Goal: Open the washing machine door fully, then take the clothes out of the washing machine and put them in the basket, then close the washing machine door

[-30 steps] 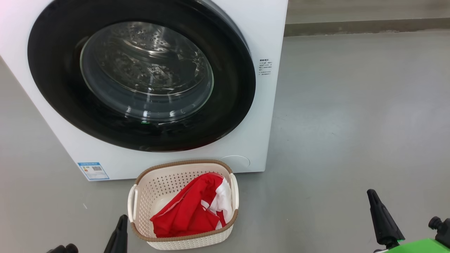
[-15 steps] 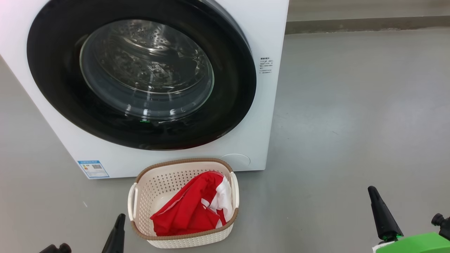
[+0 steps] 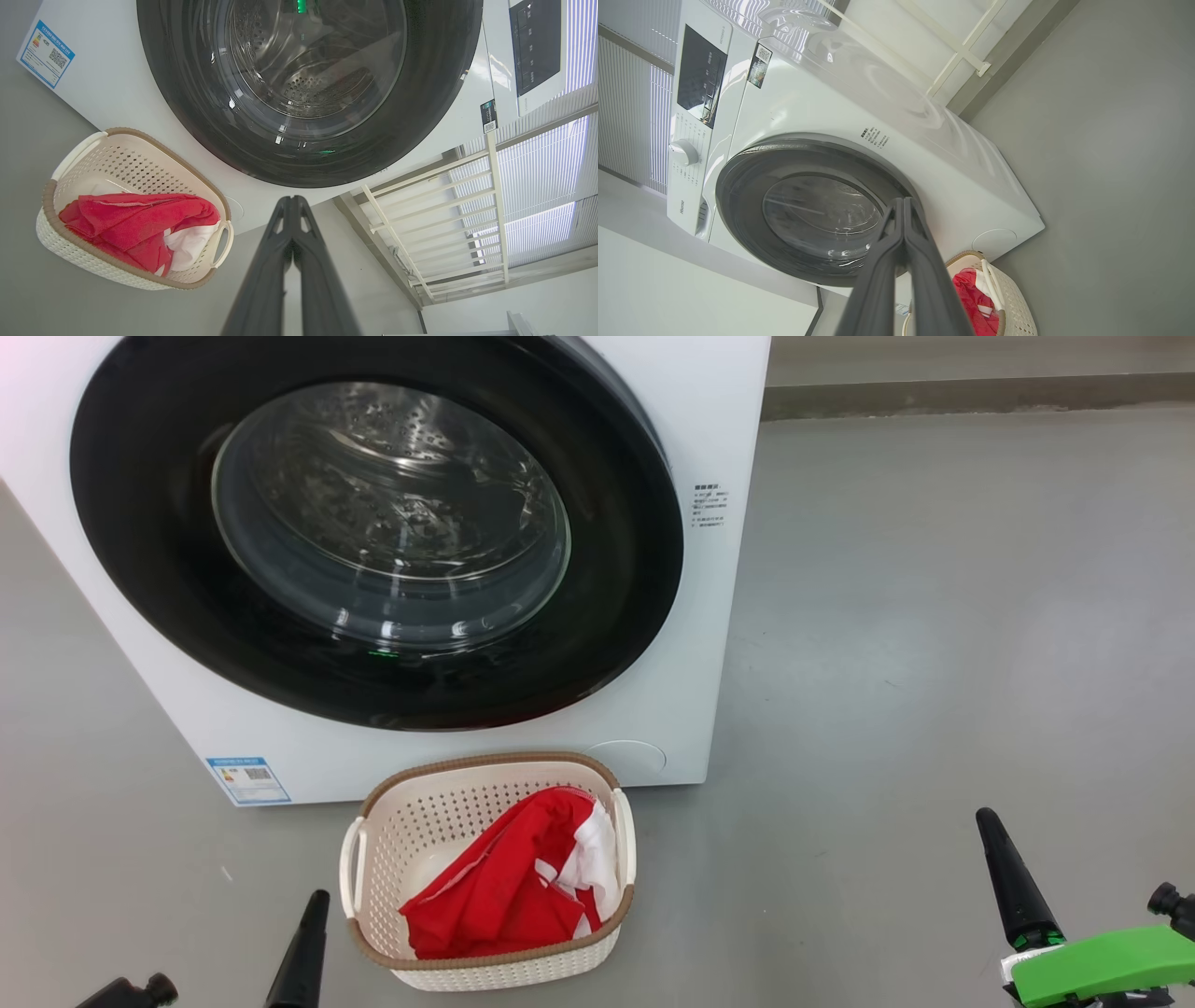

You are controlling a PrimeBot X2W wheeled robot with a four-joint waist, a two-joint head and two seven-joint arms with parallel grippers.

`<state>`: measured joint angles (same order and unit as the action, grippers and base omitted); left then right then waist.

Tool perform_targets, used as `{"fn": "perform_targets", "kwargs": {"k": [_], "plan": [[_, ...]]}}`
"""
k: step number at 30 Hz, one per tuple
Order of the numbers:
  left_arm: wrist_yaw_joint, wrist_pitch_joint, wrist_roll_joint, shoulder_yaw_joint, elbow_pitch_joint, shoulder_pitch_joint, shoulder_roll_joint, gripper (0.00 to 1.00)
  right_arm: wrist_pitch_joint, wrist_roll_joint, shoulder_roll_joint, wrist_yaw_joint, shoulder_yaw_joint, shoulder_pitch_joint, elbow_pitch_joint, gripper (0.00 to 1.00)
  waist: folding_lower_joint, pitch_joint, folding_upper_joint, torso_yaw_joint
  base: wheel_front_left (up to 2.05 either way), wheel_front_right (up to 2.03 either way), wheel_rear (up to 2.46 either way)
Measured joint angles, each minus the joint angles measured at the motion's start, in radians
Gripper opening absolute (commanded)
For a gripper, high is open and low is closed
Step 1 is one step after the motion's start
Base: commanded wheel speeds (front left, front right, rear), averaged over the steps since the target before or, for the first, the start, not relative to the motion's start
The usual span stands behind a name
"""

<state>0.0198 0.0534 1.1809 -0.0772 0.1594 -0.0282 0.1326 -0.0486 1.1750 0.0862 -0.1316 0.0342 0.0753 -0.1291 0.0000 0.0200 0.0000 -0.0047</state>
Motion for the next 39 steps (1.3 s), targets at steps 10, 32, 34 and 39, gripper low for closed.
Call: {"fn": "perform_targets", "kwargs": {"k": [10, 32, 34, 39], "plan": [[0.025, -0.026, 0.122, 0.018, 0.026, 0.018, -0.016, 0.0, 0.015, 0.136, 0.005, 0.0, -0.009, -0.025, -0.034, 0.0, 0.0001, -0.005, 0.0, 0.001, 0.0, 0.0, 0.0], [0.07, -0.079, 0.365, 0.061, 0.076, 0.072, -0.029, 0.0, 0.049, 0.4, 0.026, 0.0, -0.014, -0.105, -0.102, 0.0, 0.0, -0.016, 0.0, 0.004, 0.0, 0.0, 0.0], [0.074, -0.083, 0.392, 0.066, 0.079, 0.077, -0.03, 0.0, 0.05, 0.418, 0.028, 0.0, -0.014, -0.106, -0.11, 0.0, 0.0, -0.016, 0.0, 0.004, 0.0, 0.0, 0.0], [0.088, -0.098, 0.445, 0.076, 0.092, 0.08, -0.033, 0.0, 0.059, 0.479, 0.031, 0.001, -0.015, -0.128, -0.125, 0.0, 0.0, -0.019, 0.0, 0.004, 0.0, 0.0, 0.0]]}}
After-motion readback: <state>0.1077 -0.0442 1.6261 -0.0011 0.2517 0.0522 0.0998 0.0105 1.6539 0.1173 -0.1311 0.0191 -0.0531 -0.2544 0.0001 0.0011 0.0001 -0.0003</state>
